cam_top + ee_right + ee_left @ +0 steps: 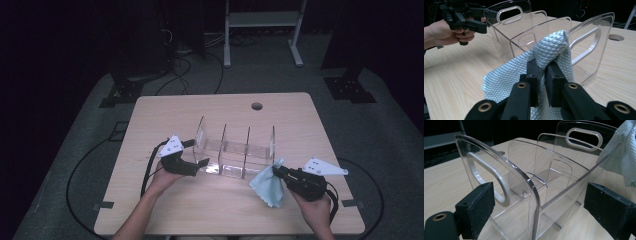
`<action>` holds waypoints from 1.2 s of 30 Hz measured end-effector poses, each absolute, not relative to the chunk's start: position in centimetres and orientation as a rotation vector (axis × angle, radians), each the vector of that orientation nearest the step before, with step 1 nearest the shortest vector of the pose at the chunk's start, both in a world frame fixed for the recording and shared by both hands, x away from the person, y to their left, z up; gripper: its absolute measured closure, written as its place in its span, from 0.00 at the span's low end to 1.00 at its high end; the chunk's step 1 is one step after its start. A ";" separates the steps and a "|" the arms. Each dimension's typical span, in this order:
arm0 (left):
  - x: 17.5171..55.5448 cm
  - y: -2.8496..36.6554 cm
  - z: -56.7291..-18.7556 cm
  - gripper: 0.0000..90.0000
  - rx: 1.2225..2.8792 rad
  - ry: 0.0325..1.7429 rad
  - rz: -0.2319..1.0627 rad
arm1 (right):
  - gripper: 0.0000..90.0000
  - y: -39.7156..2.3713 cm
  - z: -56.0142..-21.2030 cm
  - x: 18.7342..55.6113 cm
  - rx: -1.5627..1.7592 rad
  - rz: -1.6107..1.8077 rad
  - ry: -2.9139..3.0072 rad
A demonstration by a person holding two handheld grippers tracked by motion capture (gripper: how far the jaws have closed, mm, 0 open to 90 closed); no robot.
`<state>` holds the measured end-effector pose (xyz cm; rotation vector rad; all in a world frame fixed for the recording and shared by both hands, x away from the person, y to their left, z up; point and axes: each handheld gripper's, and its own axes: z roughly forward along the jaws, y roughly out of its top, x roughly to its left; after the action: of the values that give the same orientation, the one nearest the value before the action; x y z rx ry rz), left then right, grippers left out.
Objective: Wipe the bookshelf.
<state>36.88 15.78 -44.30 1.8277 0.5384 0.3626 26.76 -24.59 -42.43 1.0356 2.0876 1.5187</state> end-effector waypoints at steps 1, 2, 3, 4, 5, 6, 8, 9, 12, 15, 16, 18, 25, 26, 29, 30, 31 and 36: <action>37.0 15.6 -44.4 0.10 1.830 0.540 0.352 | 0.90 -24.6 -42.4 26.8 1.036 1.520 2.086; 37.1 15.4 -44.5 0.10 1.832 0.539 0.350 | 0.90 -24.6 -42.4 26.8 1.040 1.521 2.086; 37.1 15.2 -44.5 0.10 1.830 0.539 0.359 | 0.90 -24.7 -42.4 26.9 1.041 1.520 2.085; 37.1 15.1 -44.5 0.10 1.824 0.529 0.352 | 0.90 -24.7 -42.4 26.9 1.041 1.520 2.085; 37.1 14.9 -44.5 0.14 1.813 0.522 0.344 | 0.90 -24.7 -42.5 27.0 1.041 1.521 2.086; 37.1 14.8 -44.4 0.14 1.823 0.524 0.348 | 0.90 -24.7 -42.5 27.0 1.040 1.521 2.086; 37.2 14.7 -44.4 0.14 1.832 0.519 0.351 | 0.90 -24.7 -42.5 27.0 1.040 1.516 2.082; 37.1 14.7 -44.4 0.14 1.827 0.527 0.341 | 0.90 -24.8 -42.5 27.1 1.043 1.516 2.082; 36.9 15.0 -44.4 0.17 1.830 0.525 0.337 | 0.90 -24.9 -42.4 27.3 1.048 1.508 2.077; 36.4 15.3 -44.4 0.23 1.829 0.514 0.332 | 0.90 -25.1 -42.4 27.6 1.053 1.496 2.071; 36.2 15.3 -44.3 0.25 1.837 0.511 0.328 | 0.90 -25.3 -42.4 27.8 1.055 1.495 2.067; 35.8 15.2 -44.2 0.28 1.845 0.507 0.325 | 0.90 -25.6 -42.4 28.1 1.068 1.486 2.057; 34.4 14.7 -44.3 0.37 1.849 0.485 0.350 | 0.90 -26.5 -42.5 28.9 1.117 1.461 2.028; 34.1 14.5 -44.4 0.37 1.847 0.488 0.348 | 0.90 -26.5 -42.5 28.8 1.116 1.454 2.024; 33.7 14.3 -44.3 0.40 1.851 0.471 0.345 | 0.90 -26.6 -42.6 28.8 1.123 1.439 2.019; 33.4 14.2 -44.3 0.41 1.853 0.462 0.341 | 0.90 -26.7 -42.7 28.8 1.122 1.432 2.017; 33.2 14.0 -44.3 0.43 1.852 0.450 0.335 | 0.90 -26.7 -42.8 28.9 1.133 1.426 2.018; 32.3 13.0 -44.2 0.48 1.871 0.430 0.336 | 0.90 -26.7 -43.4 29.4 1.151 1.401 2.031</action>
<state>32.29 13.01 -44.23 1.8706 0.4304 0.3365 29.36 -26.71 -43.44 1.1505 2.0308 1.4006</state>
